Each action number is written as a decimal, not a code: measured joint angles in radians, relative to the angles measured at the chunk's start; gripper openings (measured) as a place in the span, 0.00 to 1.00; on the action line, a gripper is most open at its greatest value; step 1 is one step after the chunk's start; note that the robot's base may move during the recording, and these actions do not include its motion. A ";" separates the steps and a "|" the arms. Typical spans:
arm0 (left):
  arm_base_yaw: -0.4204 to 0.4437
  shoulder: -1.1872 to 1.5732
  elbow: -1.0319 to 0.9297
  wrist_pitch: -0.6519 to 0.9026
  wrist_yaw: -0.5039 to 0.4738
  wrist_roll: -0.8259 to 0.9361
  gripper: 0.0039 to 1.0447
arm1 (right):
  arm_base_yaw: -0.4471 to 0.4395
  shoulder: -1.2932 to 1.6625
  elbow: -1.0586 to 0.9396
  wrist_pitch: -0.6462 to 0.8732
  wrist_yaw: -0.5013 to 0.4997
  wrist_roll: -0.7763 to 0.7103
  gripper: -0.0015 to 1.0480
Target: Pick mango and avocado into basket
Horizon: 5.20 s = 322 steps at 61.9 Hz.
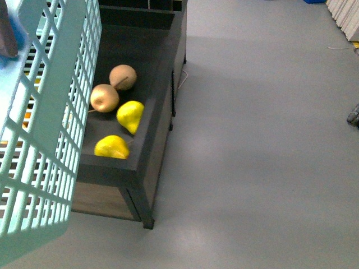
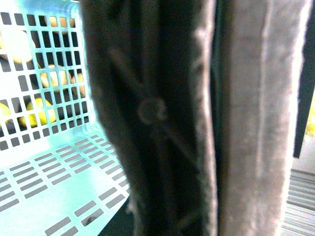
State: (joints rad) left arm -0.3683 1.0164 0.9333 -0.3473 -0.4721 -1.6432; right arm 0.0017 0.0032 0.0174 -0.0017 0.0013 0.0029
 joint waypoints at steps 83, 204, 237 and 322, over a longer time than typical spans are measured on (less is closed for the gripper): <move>0.002 0.000 0.000 0.000 0.000 0.000 0.13 | 0.000 0.000 0.000 0.000 0.001 0.000 0.92; 0.004 0.000 0.001 0.000 0.000 0.002 0.13 | -0.001 0.000 0.000 0.001 -0.005 0.000 0.92; -0.028 0.357 0.272 -0.181 0.469 0.581 0.13 | -0.002 0.000 -0.001 0.000 -0.002 0.000 0.92; -0.300 0.787 0.742 -0.281 0.575 0.708 0.13 | -0.485 1.211 0.417 0.277 -0.294 0.194 0.92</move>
State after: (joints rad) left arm -0.6685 1.8030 1.6753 -0.6281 0.1024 -0.9356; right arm -0.4831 1.2144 0.4339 0.2749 -0.2928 0.1970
